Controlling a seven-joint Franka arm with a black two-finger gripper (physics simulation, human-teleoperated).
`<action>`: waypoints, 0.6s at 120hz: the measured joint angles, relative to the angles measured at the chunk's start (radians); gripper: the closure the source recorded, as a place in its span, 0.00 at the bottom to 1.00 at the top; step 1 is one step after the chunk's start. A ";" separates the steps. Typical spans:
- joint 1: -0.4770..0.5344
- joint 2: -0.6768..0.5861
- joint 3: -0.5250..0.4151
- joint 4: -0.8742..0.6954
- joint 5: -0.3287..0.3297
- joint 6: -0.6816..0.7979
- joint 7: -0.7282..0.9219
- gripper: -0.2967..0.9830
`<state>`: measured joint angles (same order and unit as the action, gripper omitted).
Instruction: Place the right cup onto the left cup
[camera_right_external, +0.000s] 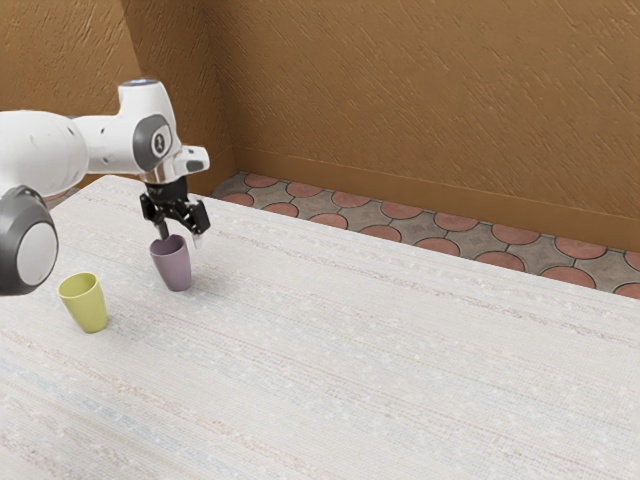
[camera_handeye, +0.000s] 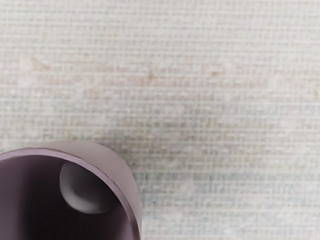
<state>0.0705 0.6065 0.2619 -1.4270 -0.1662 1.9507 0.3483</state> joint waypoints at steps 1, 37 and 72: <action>0.000 0.002 0.000 0.000 0.000 0.001 0.001 0.23; 0.000 0.059 -0.001 -0.003 -0.001 0.027 0.016 0.37; 0.000 0.060 -0.001 -0.003 0.002 0.067 0.030 0.76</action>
<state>0.0705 0.6662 0.2609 -1.4301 -0.1644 2.0176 0.3779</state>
